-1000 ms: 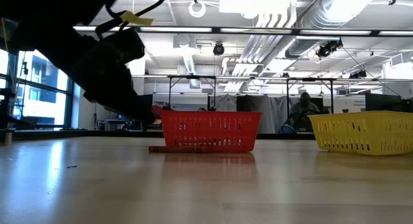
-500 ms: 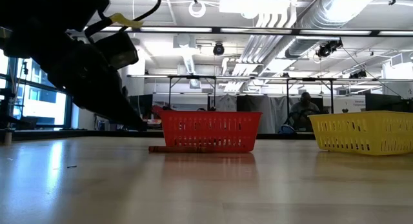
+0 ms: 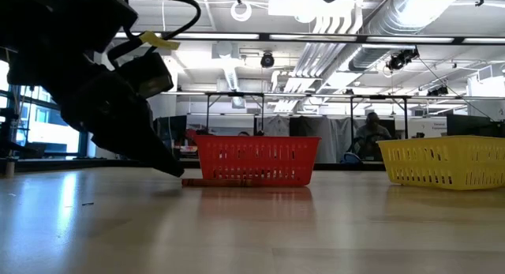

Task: Sort crayons
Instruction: Put the orange crayon into the orange bin

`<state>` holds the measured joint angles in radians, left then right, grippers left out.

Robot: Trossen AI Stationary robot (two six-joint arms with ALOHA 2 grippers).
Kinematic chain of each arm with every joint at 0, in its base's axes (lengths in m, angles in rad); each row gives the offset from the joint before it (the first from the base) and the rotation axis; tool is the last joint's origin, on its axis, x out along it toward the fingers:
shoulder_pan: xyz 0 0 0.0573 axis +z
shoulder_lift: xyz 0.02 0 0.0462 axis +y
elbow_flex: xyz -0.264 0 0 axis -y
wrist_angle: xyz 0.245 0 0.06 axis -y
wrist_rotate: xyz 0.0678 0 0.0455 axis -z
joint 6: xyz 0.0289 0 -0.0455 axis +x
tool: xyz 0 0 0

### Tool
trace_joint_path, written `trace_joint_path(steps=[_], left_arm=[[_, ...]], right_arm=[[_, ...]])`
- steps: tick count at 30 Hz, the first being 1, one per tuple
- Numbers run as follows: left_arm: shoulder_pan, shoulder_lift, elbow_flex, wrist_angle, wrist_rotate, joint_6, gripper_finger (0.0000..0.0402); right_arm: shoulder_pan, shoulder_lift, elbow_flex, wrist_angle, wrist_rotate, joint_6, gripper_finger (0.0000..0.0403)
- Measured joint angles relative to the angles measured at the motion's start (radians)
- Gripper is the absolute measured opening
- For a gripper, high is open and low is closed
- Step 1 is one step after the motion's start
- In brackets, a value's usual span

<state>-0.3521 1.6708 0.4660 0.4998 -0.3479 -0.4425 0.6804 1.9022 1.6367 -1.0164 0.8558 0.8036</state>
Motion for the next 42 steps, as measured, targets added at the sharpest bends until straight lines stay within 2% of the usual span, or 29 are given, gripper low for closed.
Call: trace_joint_path(steps=[16,28,42], left_arm=[[0.050,0.039,0.000,0.077,0.027,0.037,0.0094],[0.071,0.039,0.000,0.076,0.103,0.044,0.0094],[0.082,0.039,0.000,0.078,0.092,0.044,0.0094]], right_arm=[[0.000,0.000,0.000,-0.004,-0.022,0.000,0.0112],[0.000,0.000,0.000,-0.004,-0.022,0.000,0.0112],[0.000,0.000,0.000,-0.012,-0.029,0.000,0.0112]])
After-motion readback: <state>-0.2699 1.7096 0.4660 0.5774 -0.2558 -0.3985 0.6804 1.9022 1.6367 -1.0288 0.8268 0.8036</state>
